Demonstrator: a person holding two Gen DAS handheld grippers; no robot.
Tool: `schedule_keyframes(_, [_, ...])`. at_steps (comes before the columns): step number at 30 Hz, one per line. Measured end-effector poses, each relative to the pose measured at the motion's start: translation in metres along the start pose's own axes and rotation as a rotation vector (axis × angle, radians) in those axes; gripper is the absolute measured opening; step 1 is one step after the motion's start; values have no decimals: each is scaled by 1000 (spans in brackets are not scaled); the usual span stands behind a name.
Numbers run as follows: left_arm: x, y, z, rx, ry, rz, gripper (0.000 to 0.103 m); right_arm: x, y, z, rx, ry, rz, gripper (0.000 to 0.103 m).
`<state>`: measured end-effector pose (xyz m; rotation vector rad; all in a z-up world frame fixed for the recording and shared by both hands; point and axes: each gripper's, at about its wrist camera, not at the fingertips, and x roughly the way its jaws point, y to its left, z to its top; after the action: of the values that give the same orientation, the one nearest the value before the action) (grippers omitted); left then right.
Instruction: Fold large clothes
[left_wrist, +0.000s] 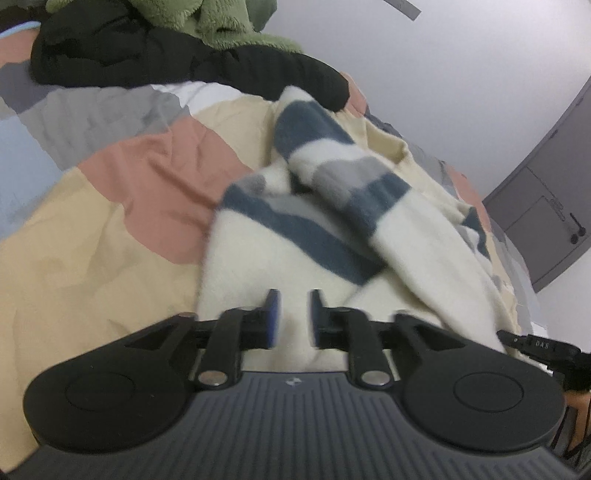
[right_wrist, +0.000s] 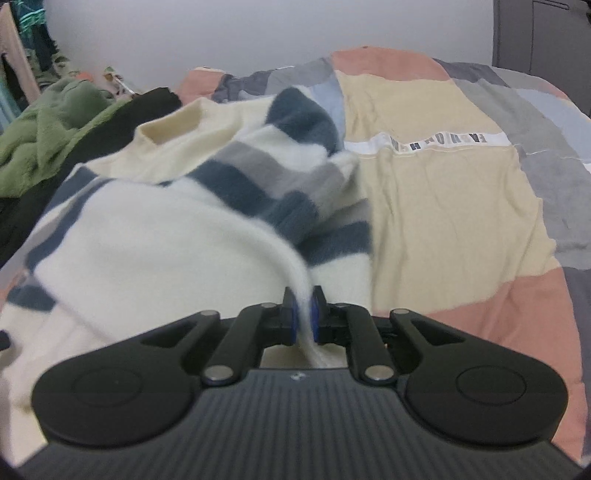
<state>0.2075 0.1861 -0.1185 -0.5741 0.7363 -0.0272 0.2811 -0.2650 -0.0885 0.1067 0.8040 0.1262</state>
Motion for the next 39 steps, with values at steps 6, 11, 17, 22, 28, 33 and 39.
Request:
schedule_keyframes(6, [-14, -2, -12, -34, 23, 1, 50, -55, -4, -22, 99, -36, 75, 77])
schedule_keyframes(11, [-22, -1, -26, -89, 62, 26, 54, -72, -14, -52, 219, 20, 94, 77])
schedule_keyframes(17, [-26, -9, -41, -71, 77, 116, 54, -55, -35, -75, 418, 129, 116, 79])
schedule_keyframes(22, [-34, -15, -49, -47, 53, 160, 54, -45, -31, -83, 455, 174, 133, 80])
schedule_keyframes(28, [-48, -21, -58, -28, 44, 174, 55, -48, -16, -85, 446, 211, 324, 80])
schedule_keyframes(33, [-55, -7, -54, -126, 26, 156, 55, -67, -8, -77, 464, 103, 476, 80])
schedule_keyframes(39, [-49, 6, -53, -213, 48, 157, 55, -75, -9, -75, 513, 41, 601, 80])
